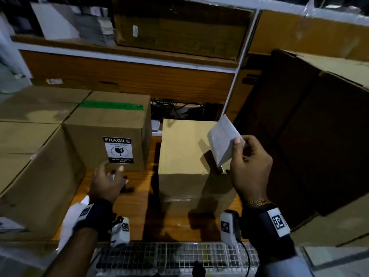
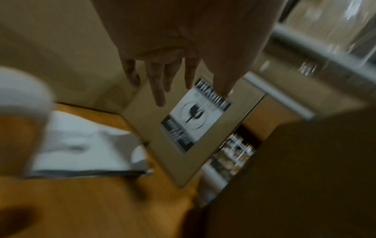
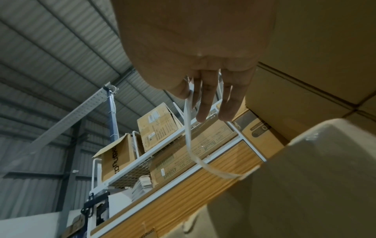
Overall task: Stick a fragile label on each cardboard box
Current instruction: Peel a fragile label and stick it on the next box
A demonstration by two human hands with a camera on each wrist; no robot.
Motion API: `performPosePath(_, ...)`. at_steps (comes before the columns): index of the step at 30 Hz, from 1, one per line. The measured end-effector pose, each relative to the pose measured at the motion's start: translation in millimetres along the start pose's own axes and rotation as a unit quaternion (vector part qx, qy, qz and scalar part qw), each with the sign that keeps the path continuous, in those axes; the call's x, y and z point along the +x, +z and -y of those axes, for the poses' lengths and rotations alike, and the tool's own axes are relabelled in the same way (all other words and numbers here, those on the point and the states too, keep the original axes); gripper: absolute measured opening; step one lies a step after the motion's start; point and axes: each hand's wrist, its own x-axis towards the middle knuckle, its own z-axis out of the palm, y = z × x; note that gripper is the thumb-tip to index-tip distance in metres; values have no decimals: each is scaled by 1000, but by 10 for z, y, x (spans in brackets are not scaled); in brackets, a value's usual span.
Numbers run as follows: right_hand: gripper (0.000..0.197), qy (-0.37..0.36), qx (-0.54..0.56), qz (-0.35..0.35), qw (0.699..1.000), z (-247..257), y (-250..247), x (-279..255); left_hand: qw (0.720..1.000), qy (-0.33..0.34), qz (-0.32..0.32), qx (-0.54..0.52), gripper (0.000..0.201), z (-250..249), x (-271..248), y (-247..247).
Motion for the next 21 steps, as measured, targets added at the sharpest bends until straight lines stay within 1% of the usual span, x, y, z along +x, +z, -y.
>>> performPosePath(1, 25, -6, -2, -5, 1000, 9, 18, 15, 998, 39, -20, -55, 61, -177, -38, -69)
performPosePath(2, 27, -15, -3, -10, 1000, 22, 36, 24, 992, 83, -35, -87, 48, -381, -103, -148)
performPosePath(3, 29, -26, -4, -15, 1000, 36, 58, 37, 985, 126, -41, -106, 35, -605, -165, -221)
performPosePath(4, 29, -39, -7, -20, 999, 50, 82, 47, 979, 163, -30, -122, 27, -853, -244, -285)
performPosePath(5, 26, -56, -9, -27, 998, 66, 106, 56, 973, 191, -7, -132, 25, -1105, -321, -337)
performPosePath(6, 22, -73, -10, -35, 997, 86, 127, 66, 968, 208, 23, -139, 27, -1369, -405, -380)
performPosePath(7, 18, -91, -9, -43, 995, 107, 144, 69, 965, 214, 59, -141, 32, -1568, -459, -389)
performPosePath(9, 11, -128, -12, -55, 990, 139, 170, 72, 958, 195, 145, -154, 41, -1849, -511, -345)
performPosePath(11, 7, -160, -25, -44, 986, 156, 193, 55, 951, 175, 199, -160, 46, -1960, -501, -262)
performPosePath(13, 10, -187, -41, -13, 981, 167, 214, 19, 939, 154, 251, -177, 50, -2055, -512, -198)
performPosePath(15, 17, -214, -63, 20, 975, 167, 239, -25, 928, 129, 305, -172, 60, -2202, -554, -186)
performPosePath(16, 20, -227, -74, 31, 971, 157, 244, -42, 926, 119, 320, -163, 63, -2271, -576, -187)
performPosePath(18, 22, -248, -85, 42, 964, 126, 246, -57, 925, 95, 326, -168, 61, -2375, -615, -190)
performPosePath(21, 23, -269, -88, 46, 958, 67, 217, -25, 934, 74, 294, -187, 44, -2407, -617, -144)
